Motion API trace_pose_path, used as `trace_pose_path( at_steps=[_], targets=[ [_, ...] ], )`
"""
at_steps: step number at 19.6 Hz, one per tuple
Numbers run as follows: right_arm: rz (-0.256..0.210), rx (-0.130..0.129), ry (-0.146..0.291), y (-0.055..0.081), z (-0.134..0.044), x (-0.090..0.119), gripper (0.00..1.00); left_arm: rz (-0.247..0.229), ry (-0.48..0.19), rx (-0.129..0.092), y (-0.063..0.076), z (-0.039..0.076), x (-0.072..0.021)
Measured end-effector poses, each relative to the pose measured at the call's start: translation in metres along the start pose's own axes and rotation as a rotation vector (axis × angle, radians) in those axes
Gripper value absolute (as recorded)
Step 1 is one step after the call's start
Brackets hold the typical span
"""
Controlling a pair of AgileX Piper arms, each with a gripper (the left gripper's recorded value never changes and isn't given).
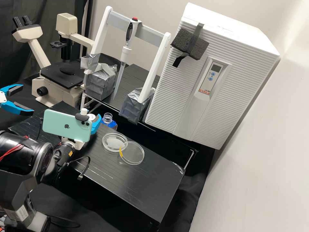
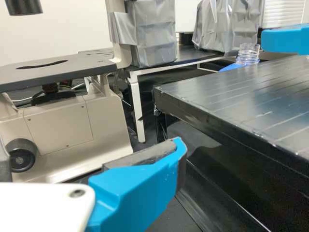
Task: Open the bottle
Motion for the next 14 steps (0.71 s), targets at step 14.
trace_pose_path(
  at_steps=[14],
  targets=[
    [-0.02,-0.005,-0.02,-0.0058,0.0059,-0.0053,0.0,0.0,-0.001,0.0,0.0,0.0004,0.0002]
  ],
)
